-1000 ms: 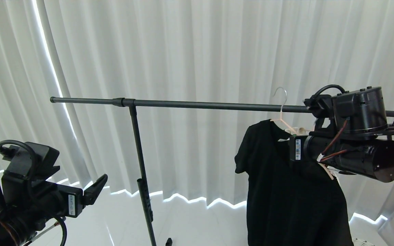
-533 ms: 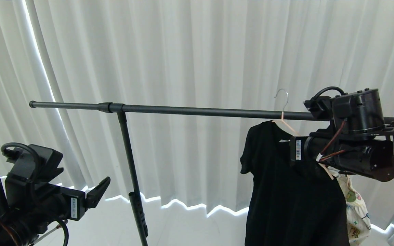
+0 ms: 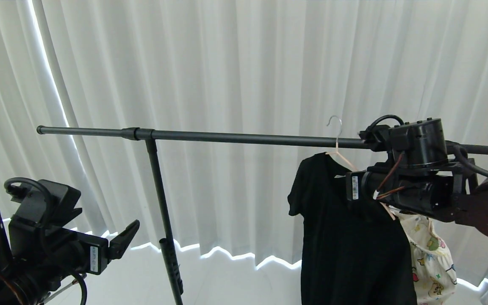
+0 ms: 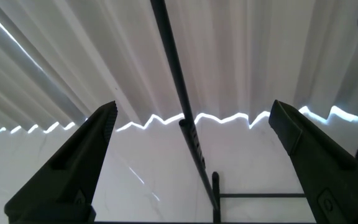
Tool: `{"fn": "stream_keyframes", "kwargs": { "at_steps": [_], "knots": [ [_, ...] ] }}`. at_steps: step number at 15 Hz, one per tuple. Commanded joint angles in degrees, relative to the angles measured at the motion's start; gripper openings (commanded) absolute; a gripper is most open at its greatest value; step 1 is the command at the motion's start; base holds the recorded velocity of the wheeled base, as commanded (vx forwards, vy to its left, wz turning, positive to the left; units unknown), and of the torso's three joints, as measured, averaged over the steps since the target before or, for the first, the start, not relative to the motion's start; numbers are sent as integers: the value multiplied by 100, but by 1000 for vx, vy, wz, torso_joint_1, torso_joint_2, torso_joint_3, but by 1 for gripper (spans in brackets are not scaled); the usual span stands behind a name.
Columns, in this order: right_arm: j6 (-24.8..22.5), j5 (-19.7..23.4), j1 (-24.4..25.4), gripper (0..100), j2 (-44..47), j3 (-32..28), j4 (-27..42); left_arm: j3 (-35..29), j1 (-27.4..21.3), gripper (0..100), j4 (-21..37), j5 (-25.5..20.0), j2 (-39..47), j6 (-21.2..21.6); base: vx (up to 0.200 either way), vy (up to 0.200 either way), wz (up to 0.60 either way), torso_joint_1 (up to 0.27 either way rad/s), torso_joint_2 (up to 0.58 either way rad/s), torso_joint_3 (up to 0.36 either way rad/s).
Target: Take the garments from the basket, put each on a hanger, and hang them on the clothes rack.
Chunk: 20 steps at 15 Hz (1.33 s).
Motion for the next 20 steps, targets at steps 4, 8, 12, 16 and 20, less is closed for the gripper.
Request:
{"fn": "stream_keyframes", "kwargs": {
  "at_steps": [4, 8, 12, 16, 20],
  "knots": [
    [-36, -10, -46, 0, 658, -8, -331, 57, -141, 100, -3, -5, -200, 10, 0, 0, 0, 0, 0, 0],
    [-18, -28, -187, 0, 781, -8, -419, 127, -141, 100, -3, -5, -270, 10, 0, 0, 0, 0, 0, 0],
    [-18, -28, -257, 0, 781, -34, -516, 136, -185, 100, -3, -5, -261, 10, 0, 0, 0, 0, 0, 0],
    [-18, 16, -257, 0, 772, -34, -534, 136, -211, 100, -3, -5, -261, 18, 0, 0, 0, 0, 0, 0],
    [-18, 16, -239, 100, 693, -8, -534, 136, -220, 100, -3, -5, -270, 18, 0, 0, 0, 0, 0, 0]
  ]
}}
